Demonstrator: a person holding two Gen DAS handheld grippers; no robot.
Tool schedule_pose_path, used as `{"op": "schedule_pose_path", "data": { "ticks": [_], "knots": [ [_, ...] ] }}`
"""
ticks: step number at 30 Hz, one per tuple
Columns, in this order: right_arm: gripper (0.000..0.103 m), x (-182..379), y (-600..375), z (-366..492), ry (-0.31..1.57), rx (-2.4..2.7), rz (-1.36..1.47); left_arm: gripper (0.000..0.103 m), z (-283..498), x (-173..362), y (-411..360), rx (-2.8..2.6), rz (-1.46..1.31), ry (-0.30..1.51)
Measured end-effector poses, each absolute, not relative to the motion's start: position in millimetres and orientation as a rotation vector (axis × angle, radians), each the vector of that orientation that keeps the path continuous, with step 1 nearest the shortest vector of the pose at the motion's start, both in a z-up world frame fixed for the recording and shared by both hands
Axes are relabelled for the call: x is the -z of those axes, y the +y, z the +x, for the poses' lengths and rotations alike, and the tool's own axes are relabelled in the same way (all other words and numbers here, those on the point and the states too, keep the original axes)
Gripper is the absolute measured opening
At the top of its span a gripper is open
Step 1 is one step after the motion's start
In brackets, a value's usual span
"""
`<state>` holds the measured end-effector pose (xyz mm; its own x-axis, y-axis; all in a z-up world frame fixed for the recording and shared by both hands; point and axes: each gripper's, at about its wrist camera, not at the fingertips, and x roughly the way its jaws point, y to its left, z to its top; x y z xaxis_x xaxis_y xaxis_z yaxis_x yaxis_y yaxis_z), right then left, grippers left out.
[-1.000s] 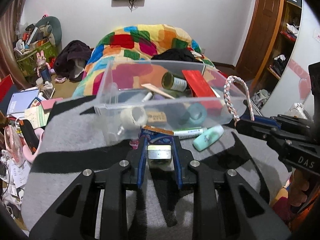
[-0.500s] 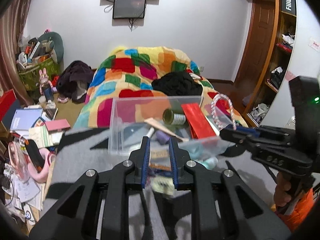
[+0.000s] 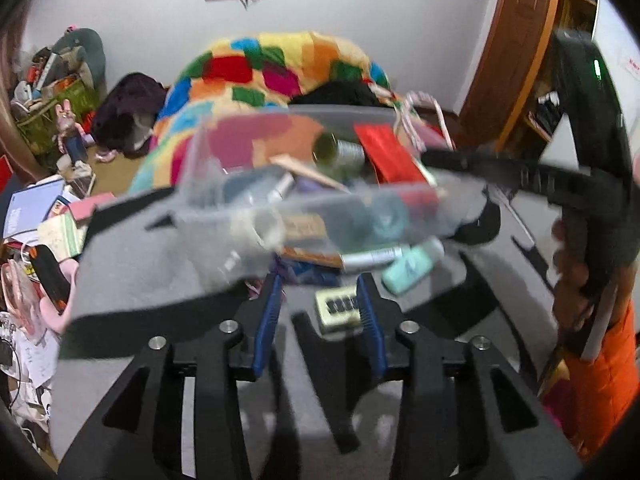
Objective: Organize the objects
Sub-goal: 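Drop the block into the box while the right tool drops the braided bracelet in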
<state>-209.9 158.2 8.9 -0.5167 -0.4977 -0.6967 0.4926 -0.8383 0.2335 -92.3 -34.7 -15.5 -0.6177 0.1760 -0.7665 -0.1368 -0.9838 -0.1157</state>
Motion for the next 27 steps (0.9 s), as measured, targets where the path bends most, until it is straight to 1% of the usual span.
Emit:
{"op": "schedule_pose_path", "data": {
  "ticks": [2,3,6,7,8,9,10,16,23,24,26,27],
  "knots": [
    [0.017,-7.4,157.2,-212.4,-0.009,2.324,1.082,0.053,-93.4,24.0,-26.1,-2.646,-1.309,-0.057],
    [0.017,-6.6,156.8,-213.5,-0.009,2.321,1.085,0.061,-94.9,27.9,-22.1,-2.633,-1.325,-0.052],
    [0.017,-5.8,154.0,-214.7,0.001,2.311,1.090,0.061,-100.4,37.0,-12.7,-2.613,-1.371,-0.003],
    [0.017,-5.8,152.7,-214.8,0.005,2.309,1.090,0.061,-102.2,40.2,-10.6,-2.612,-1.383,0.009],
    [0.017,-5.5,151.3,-215.4,0.007,2.302,1.092,0.057,-102.5,42.9,-10.2,-2.607,-1.391,0.013],
    [0.017,-4.8,149.8,-216.4,0.005,2.293,1.095,0.042,-103.8,45.9,-8.8,-2.597,-1.400,0.018],
    [0.017,-4.1,148.3,-217.8,0.004,2.287,1.098,0.034,-105.5,48.2,-8.3,-2.586,-1.414,0.021],
    [0.017,4.9,133.1,-228.3,0.017,2.250,1.143,0.033,-97.8,40.7,-14.3,-2.628,-1.352,-0.017],
    [0.017,10.1,123.8,-228.9,0.073,2.265,1.162,0.033,-94.0,4.8,-29.9,-2.716,-1.223,-0.063],
    [0.019,9.2,124.2,-228.1,0.079,2.267,1.162,0.033,-94.8,0.3,-32.6,-2.726,-1.207,-0.073],
    [0.027,7.6,125.1,-226.6,0.085,2.270,1.161,0.033,-96.4,-6.7,-37.1,-2.739,-1.185,-0.099],
    [0.032,5.8,127.1,-224.8,0.083,2.272,1.155,0.033,-97.1,-10.1,-39.4,-2.746,-1.172,-0.110]
  ]
}}
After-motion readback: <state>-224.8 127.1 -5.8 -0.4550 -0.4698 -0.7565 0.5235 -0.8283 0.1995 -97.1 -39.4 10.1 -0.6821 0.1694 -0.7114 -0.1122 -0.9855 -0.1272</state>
